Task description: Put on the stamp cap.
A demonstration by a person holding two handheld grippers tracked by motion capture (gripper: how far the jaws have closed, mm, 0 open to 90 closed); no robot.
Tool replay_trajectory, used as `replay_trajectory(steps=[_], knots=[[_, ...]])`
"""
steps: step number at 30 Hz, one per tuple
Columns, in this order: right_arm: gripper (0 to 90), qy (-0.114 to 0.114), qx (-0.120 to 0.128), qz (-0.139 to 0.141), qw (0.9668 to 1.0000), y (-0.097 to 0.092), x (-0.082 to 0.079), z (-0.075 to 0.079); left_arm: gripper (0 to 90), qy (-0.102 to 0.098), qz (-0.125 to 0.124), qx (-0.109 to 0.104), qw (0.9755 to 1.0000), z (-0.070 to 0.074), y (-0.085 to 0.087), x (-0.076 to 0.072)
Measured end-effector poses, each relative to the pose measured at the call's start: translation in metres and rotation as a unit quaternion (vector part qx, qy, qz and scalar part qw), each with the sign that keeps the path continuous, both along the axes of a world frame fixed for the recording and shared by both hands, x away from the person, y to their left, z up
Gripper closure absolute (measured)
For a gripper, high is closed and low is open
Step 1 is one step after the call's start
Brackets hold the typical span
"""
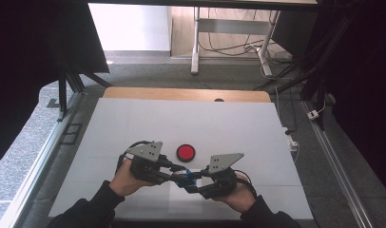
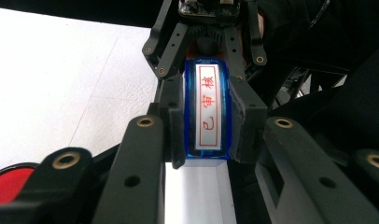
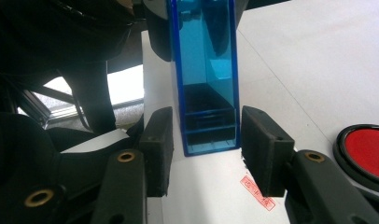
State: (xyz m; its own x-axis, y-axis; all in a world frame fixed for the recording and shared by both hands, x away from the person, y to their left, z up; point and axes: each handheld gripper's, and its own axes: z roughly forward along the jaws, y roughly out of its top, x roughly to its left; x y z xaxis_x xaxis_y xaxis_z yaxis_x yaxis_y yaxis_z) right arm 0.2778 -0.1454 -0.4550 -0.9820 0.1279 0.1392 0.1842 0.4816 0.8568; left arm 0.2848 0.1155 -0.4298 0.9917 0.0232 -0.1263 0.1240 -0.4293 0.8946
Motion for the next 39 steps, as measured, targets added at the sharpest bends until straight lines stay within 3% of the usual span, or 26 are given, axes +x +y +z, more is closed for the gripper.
replay_trajectory(steps=[10,20,39], knots=[[45.8,0.001,-0.002,-0.020,0.9998,-0.002,-0.001,-0.001,70.3,-0.003,0.014,0.007,0.9999,0.003,0.002,-0.001],[40.7,0.012,-0.010,-0.061,0.9980,-0.005,0.000,-0.001,70.2,-0.009,0.033,0.015,0.9993,0.007,0.007,-0.001],[26.0,-0.002,-0.046,-0.113,0.9925,-0.016,-0.003,-0.001,70.1,-0.008,0.081,0.055,0.9951,0.009,0.015,0.002]])
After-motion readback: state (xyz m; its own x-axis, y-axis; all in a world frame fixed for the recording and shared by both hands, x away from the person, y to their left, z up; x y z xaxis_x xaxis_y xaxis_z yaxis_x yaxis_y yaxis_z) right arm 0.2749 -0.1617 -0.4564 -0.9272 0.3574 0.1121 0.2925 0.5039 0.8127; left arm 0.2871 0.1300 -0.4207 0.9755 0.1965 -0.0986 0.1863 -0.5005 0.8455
